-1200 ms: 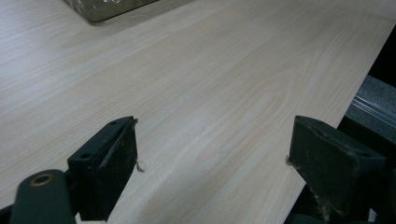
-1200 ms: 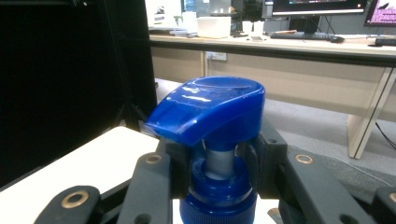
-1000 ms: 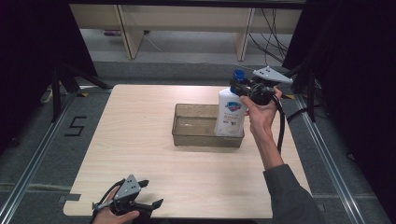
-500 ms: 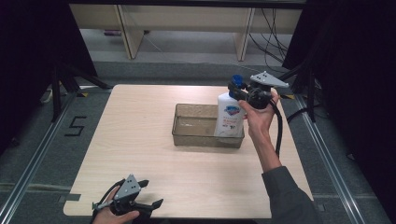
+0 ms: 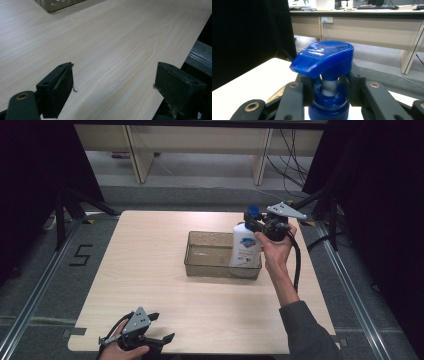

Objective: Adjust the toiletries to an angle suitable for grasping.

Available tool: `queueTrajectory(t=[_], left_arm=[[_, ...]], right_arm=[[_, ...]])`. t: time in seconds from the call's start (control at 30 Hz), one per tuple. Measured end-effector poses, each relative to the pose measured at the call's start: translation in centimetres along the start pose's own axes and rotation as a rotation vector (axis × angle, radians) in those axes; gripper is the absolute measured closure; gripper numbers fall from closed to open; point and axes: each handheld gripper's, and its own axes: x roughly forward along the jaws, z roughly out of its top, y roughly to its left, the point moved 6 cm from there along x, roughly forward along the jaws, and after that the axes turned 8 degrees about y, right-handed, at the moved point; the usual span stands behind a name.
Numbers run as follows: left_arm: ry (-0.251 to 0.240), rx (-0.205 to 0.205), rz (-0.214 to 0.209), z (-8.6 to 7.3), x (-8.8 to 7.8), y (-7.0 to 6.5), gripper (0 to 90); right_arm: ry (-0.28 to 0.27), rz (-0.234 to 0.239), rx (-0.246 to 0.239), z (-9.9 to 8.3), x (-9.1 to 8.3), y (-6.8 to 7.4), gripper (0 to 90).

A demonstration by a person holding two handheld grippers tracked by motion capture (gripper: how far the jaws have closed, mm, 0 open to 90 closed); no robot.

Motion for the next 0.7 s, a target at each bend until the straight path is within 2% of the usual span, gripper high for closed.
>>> queueTrajectory(t=[0.03,0.2,0.27,0.4,0.47,0.57,0.6,0.63,0.67,0.7], left_arm=[[-0.021,-0.022,-0.011,0.13,0.09,-0.25,14.9],[-0.019,-0.024,-0.010,0.10,0.11,-0.26,14.9],[-0.019,-0.024,-0.009,0.09,0.12,-0.25,14.9],[-0.011,-0.019,-0.005,0.04,0.12,-0.17,14.9],[-0.012,-0.019,0.000,0.04,0.12,-0.15,14.9],[-0.013,-0.020,-0.003,0.06,0.10,-0.11,14.9],[-0.014,-0.016,-0.003,0.04,0.12,-0.05,14.9],[-0.003,-0.012,-0.005,-0.01,0.08,0.00,14.9],[-0.026,-0.028,-0.003,0.09,0.20,-0.14,14.9],[-0.020,-0.023,-0.004,0.07,0.19,-0.10,14.9]], right_arm=[[0.001,0.002,0.003,-0.10,-0.06,0.07,65.5],[-0.011,0.000,0.012,-0.33,-0.29,0.17,65.4],[-0.023,0.006,-0.010,-0.37,-0.33,0.11,65.3],[-0.018,0.001,0.007,-0.61,-0.56,0.34,65.2],[-0.024,0.004,0.000,-0.60,-0.54,0.38,64.9],[-0.010,-0.010,-0.007,-0.58,-0.74,0.49,61.3],[-0.009,-0.002,-0.021,-0.53,-0.79,0.53,60.3],[-0.003,-0.001,-0.009,-0.60,-0.91,0.69,59.5],[-0.001,0.000,-0.014,-0.62,-0.97,0.82,58.5],[0.004,0.002,-0.020,-0.64,-1.03,0.95,57.0]])
